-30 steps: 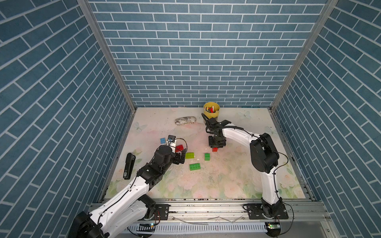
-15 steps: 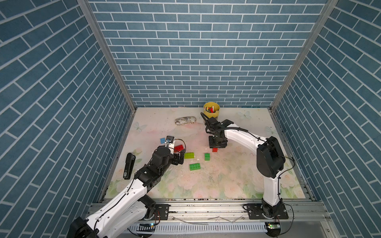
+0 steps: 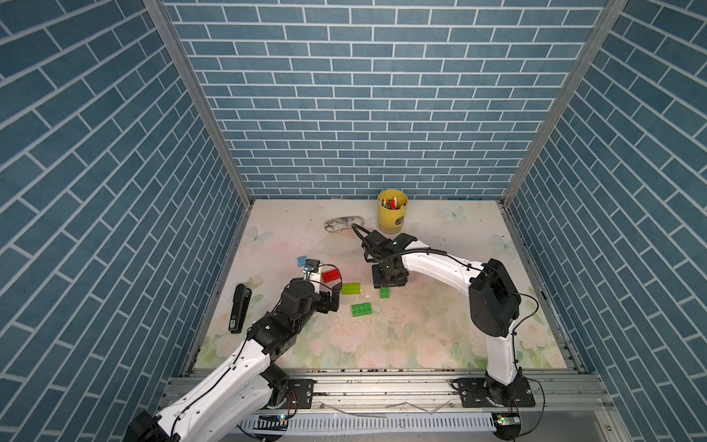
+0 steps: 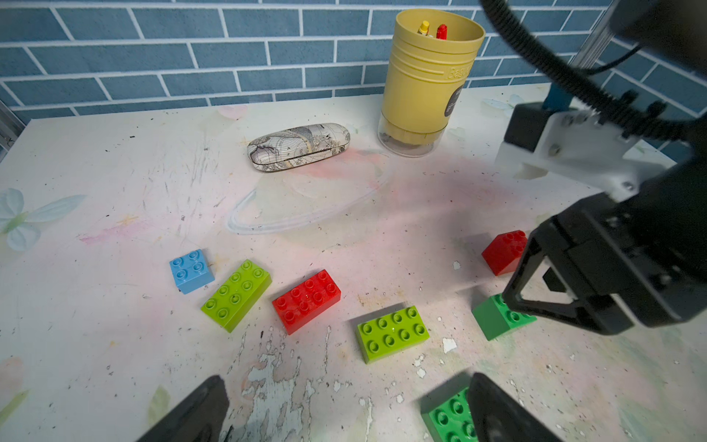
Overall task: Assemble a spoon with lego
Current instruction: Pick up the lego brick from the center of the board.
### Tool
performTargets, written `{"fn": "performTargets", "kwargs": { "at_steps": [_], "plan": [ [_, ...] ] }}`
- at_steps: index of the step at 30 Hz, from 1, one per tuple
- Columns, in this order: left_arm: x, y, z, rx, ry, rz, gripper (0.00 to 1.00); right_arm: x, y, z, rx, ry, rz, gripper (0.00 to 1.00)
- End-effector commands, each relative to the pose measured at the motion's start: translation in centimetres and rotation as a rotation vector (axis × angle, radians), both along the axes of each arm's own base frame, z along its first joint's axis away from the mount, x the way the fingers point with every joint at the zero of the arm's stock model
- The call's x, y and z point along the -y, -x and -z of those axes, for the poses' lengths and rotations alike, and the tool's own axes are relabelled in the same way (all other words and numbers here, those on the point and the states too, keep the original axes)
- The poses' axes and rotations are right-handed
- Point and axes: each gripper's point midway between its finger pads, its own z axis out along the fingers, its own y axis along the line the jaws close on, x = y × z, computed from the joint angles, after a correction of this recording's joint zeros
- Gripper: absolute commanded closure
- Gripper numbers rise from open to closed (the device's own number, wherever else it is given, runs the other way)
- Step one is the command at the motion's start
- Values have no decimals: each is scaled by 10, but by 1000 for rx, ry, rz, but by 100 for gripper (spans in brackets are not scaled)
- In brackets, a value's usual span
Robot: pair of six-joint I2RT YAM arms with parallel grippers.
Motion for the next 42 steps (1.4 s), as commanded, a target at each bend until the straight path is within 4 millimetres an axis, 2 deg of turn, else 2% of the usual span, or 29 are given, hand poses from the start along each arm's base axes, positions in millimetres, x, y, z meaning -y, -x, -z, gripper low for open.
{"fn": "performTargets", "kwargs": {
  "at_steps": [1,11,17,20,23,28,31,34,37,42],
  "plan": [
    [0,2,1,1,3,-5,1,-5,-1,6,-13,1,40,45],
    [1,2,3,0,1,2,0,-10,-2,25,-41,17,35,56],
    [2,2,5,-1,0,6,1,-10,0,24,-46,8,28,67],
    [7,2,5,9,2,31,1,-10,-1,12,-35,-9,27,71],
    [20,5,4,43,16,112,1,-6,-2,-14,0,-23,21,73],
    [40,7,-2,116,52,222,1,16,-11,-61,47,-68,49,73],
    [50,7,-2,123,52,274,1,31,-21,-78,71,-81,66,73],
    [61,7,-2,117,58,327,1,46,-31,-83,82,-66,79,73],
    [67,5,1,96,52,349,1,56,-41,-79,80,-52,90,74],
    [72,5,4,86,55,373,1,58,-53,-66,64,-40,72,74]
  ]
}}
